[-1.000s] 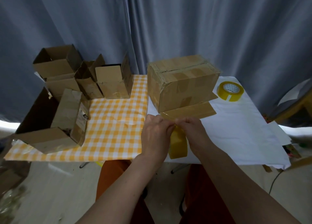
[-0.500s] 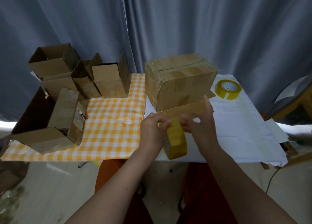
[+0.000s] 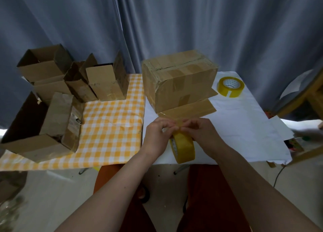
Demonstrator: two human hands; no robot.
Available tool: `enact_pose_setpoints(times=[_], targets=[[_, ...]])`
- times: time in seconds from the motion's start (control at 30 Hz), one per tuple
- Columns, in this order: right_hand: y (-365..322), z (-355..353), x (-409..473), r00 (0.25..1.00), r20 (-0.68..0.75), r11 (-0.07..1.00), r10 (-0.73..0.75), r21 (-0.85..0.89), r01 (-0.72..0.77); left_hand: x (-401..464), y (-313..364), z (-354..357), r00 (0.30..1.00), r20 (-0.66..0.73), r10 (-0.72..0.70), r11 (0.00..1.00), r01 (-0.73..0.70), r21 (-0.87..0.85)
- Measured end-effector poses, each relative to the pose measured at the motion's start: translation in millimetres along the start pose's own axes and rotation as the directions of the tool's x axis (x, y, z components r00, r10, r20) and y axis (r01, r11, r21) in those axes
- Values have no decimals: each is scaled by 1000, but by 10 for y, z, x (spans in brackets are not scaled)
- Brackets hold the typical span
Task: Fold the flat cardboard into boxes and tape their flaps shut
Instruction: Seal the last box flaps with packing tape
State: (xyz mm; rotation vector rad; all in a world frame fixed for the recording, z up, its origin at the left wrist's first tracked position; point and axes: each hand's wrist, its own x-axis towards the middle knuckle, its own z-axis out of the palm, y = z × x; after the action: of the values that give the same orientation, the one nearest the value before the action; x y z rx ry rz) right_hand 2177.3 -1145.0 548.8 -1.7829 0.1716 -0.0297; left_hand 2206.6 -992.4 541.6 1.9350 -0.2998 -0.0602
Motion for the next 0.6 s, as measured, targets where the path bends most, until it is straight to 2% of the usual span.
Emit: enact_pose_setpoints(times=[0.07, 0.13, 0.2, 0.23, 0.3, 0.37, 0.5, 0.57, 0.6], targets=[[40, -97, -8, 999, 20, 996, 49, 77, -50, 10, -38, 114, 1000, 14, -27, 999, 28, -46], [96, -217, 19, 998, -20, 997, 51, 55, -50, 38, -54, 235, 998, 33, -59, 993, 62, -102], [208, -335, 82, 992, -126, 992, 18, -122, -33, 92, -56, 300, 992, 44, -115, 982, 121, -145], [306, -399, 124, 984, -177, 963, -10, -268, -38, 135, -89, 308, 991, 40, -125, 986, 129, -110], [562, -534, 186, 983, -175, 819, -47, -571, -63, 213, -186, 282, 993, 44, -108, 992, 104, 70], [843, -644, 216, 993, -113, 643, -40, -764, -61, 249, -285, 233, 992, 60, -108, 975, 94, 201], [1170, -659, 307, 995, 69, 339, 74, -940, 40, 283, -475, 162, 982, 76, -171, 948, 143, 284], [1175, -614, 351, 985, 95, 275, 142, -960, 53, 343, -553, 106, 979, 50, -196, 939, 173, 297], [1150, -590, 371, 988, 84, 297, 133, -954, 41, 399, -582, 63, 979, 26, -204, 933, 186, 309]])
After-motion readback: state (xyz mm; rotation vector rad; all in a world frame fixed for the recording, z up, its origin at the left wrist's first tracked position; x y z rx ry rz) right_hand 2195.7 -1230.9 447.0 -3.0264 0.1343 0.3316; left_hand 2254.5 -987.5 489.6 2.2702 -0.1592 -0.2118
